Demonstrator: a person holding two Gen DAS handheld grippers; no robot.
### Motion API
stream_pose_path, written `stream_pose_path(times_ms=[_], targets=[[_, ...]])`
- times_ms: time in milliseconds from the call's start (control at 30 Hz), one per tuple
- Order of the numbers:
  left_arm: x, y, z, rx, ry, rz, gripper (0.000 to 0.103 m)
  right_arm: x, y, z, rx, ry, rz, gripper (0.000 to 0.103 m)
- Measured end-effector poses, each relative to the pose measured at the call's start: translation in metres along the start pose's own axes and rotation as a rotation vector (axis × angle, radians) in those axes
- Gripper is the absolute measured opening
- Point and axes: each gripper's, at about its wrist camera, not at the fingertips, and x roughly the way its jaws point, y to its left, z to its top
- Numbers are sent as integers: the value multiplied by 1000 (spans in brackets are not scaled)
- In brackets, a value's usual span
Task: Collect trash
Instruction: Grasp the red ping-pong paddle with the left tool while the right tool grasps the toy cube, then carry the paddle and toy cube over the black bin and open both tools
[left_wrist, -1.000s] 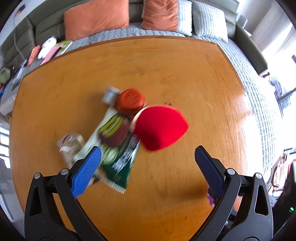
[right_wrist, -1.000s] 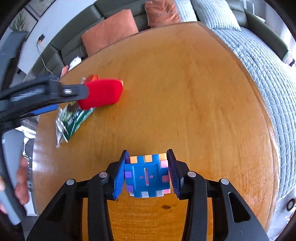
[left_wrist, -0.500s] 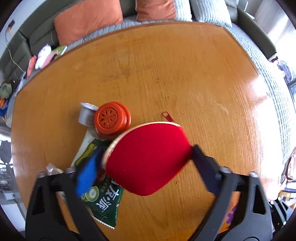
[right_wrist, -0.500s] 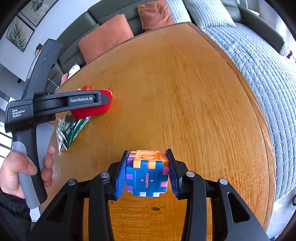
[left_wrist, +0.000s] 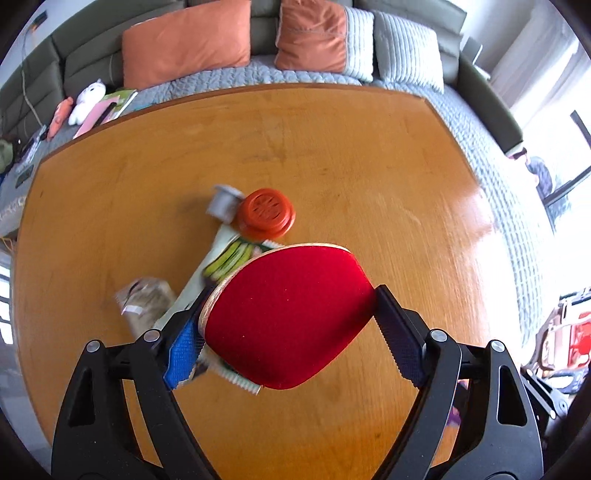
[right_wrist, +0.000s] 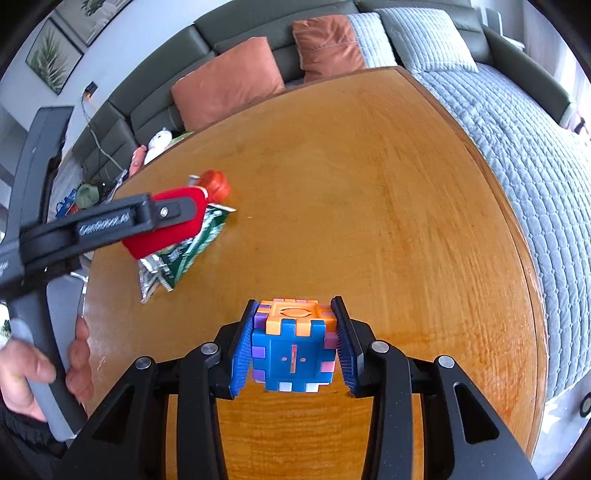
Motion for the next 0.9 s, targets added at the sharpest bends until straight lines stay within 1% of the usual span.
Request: stream_pose_path(times_ms=[33, 200, 400, 500, 733, 800, 900], targets=[[-1, 8, 0, -5, -5, -3, 82, -1, 4, -1, -8, 0, 1, 41], [-21, 33, -23, -41, -28, -11, 82, -3, 37, -12, -59, 2, 14, 41], [-47, 71, -60, -91, -59, -11, 82, -1, 83, -28, -111, 4, 36, 41], [-59, 97, -78, -107, -69, -3, 82, 3, 110, -36, -134, 8, 50, 41], [-90, 177, -127, -188, -92, 6, 82, 20, 192, -66, -224, 59, 103, 41], [-97, 201, -139, -217, -99, 13, 82, 27, 223, -77, -260, 80, 121, 41], [-108, 244, -162, -280, -104, 28, 82, 37, 262, -90, -315, 104, 139, 41]])
